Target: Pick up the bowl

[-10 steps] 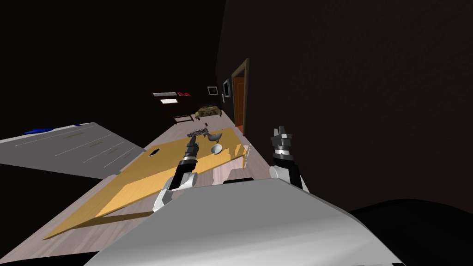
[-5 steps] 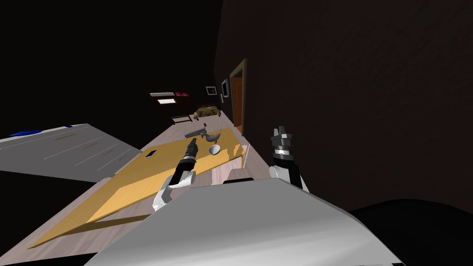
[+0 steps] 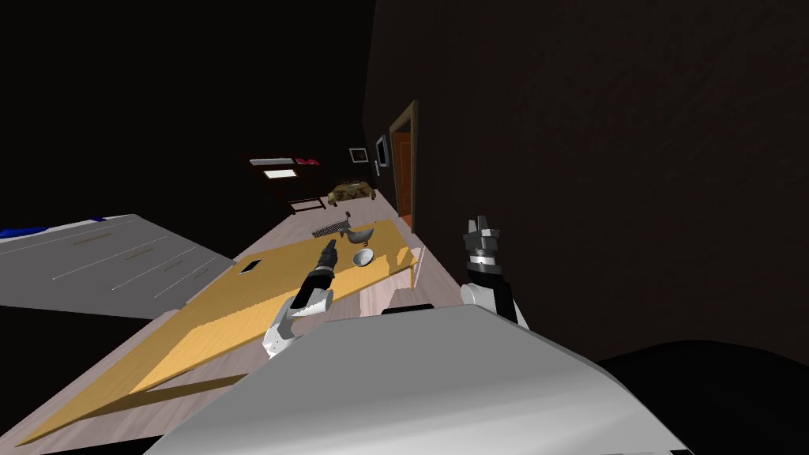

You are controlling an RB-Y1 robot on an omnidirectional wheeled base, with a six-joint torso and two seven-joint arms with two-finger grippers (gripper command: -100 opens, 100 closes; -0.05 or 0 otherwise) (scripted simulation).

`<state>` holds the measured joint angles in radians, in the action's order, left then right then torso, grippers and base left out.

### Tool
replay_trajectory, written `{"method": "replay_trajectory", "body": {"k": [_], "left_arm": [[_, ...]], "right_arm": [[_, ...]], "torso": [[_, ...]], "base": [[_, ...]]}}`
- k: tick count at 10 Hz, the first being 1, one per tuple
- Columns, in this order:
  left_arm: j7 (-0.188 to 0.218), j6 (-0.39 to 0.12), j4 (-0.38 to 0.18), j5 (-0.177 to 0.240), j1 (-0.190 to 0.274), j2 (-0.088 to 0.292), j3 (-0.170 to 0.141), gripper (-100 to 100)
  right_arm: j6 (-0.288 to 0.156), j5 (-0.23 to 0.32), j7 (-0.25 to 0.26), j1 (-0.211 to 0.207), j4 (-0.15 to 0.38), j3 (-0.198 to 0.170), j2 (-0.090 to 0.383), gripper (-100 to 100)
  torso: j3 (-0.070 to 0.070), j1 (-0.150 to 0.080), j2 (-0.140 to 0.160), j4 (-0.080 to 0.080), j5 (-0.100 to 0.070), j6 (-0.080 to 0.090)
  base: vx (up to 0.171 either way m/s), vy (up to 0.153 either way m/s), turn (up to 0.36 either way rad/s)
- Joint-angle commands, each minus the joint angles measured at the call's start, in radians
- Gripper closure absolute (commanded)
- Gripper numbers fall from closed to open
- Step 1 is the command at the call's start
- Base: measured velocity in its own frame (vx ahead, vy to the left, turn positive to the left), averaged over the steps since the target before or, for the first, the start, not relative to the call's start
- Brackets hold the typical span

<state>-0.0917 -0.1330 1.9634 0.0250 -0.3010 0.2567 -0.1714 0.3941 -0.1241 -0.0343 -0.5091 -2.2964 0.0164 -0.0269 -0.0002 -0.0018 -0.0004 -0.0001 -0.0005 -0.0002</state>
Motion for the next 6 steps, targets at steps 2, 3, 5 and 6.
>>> {"method": "replay_trajectory", "body": {"k": [2,3,5,6], "left_arm": [[-0.001,-0.074,-0.03,0.008,0.023,0.012,-0.016,-100],[-0.002,-0.102,-0.065,0.013,0.045,0.021,-0.03,-100],[-0.002,-0.153,-0.099,0.019,0.067,0.03,-0.043,-100],[-0.002,-0.174,-0.099,0.019,0.067,0.03,-0.043,-100]], "right_arm": [[0.0,0.0,0.0,0.0,0.0,0.0,0.0,0],[0.0,0.0,0.0,0.0,0.0,0.0,0.0,0],[0.0,0.0,0.0,0.0,0.0,0.0,0.0,0],[0.0,0.0,0.0,0.0,0.0,0.0,0.0,0]], "torso": [[0.0,0.0,0.0,0.0,0.0,0.0],[0.0,0.0,0.0,0.0,0.0,0.0],[0.0,0.0,0.0,0.0,0.0,0.0],[0.0,0.0,0.0,0.0,0.0,0.0]], "base": [[0.001,-0.034,-0.05],[-0.001,-0.039,-0.061],[0.002,-0.03,-0.059],[0.0,-0.022,-0.029]]}}
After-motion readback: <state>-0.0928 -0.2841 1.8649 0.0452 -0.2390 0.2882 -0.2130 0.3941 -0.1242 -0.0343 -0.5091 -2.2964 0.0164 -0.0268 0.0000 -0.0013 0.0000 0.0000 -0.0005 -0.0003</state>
